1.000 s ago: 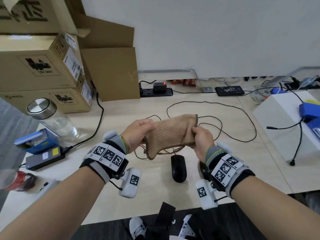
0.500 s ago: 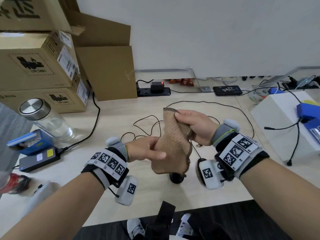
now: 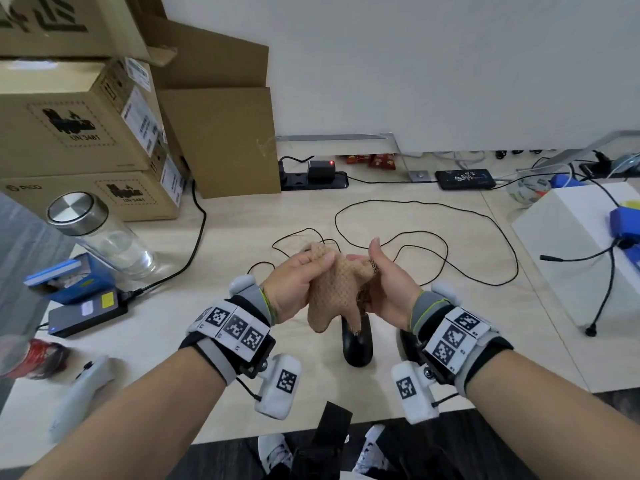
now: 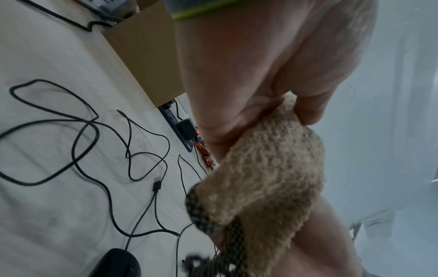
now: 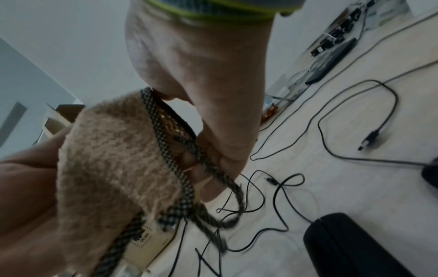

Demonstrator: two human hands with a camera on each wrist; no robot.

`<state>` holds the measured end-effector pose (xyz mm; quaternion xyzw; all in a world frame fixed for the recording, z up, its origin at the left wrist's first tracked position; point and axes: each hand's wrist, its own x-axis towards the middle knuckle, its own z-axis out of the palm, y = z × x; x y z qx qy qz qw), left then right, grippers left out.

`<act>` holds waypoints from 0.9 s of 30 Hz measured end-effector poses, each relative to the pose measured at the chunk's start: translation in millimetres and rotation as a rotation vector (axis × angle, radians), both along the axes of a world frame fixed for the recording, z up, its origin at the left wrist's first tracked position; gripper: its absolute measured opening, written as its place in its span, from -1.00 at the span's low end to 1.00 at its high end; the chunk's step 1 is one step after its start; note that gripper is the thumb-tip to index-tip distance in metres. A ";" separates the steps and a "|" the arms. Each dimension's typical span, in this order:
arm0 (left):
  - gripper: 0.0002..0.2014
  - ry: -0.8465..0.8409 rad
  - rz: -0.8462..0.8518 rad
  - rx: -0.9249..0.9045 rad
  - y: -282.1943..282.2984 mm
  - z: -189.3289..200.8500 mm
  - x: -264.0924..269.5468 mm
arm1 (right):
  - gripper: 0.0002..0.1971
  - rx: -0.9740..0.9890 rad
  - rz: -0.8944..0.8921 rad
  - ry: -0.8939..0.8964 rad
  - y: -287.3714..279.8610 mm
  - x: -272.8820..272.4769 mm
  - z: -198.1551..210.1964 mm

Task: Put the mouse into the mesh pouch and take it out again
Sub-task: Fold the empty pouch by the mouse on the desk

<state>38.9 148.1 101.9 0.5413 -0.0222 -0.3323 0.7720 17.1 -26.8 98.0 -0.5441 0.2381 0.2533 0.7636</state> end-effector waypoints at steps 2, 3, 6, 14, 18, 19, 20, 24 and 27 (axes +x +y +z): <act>-0.73 -0.015 -0.021 0.070 3.4 -4.0 -0.1 | -0.30 0.026 -0.040 -0.048 2.1 -1.7 -0.1; -0.66 -0.028 -0.027 0.111 5.6 -7.5 -0.2 | -0.33 0.011 -0.035 -0.089 2.2 -2.6 -2.0; -0.61 -0.039 0.000 0.202 15.0 -17.0 -0.8 | -0.59 -0.102 0.029 -0.230 4.6 -7.7 -10.8; -0.96 -0.188 0.015 0.473 50.8 -32.1 -14.3 | -0.70 -0.816 0.362 -0.411 22.6 -22.6 -22.4; -0.69 -0.215 0.092 0.553 62.0 -38.2 -32.0 | -0.91 -0.910 0.473 -0.512 29.9 -32.1 -38.2; -0.54 -0.242 0.072 0.573 64.5 -39.1 -36.1 | -0.93 -0.934 0.515 -0.545 29.8 -34.1 -43.7; -0.40 -0.286 0.034 0.614 68.7 -42.3 -40.3 | -0.95 -0.950 0.564 -0.571 30.5 -35.2 -47.8; -0.70 -0.606 -0.115 0.981 78.7 -56.8 -48.1 | -0.89 -0.946 0.746 -0.571 36.0 -37.2 -56.7; -0.87 -0.679 -0.081 1.002 81.5 -65.0 -49.3 | -0.87 -0.947 0.770 -0.530 40.8 -37.0 -56.0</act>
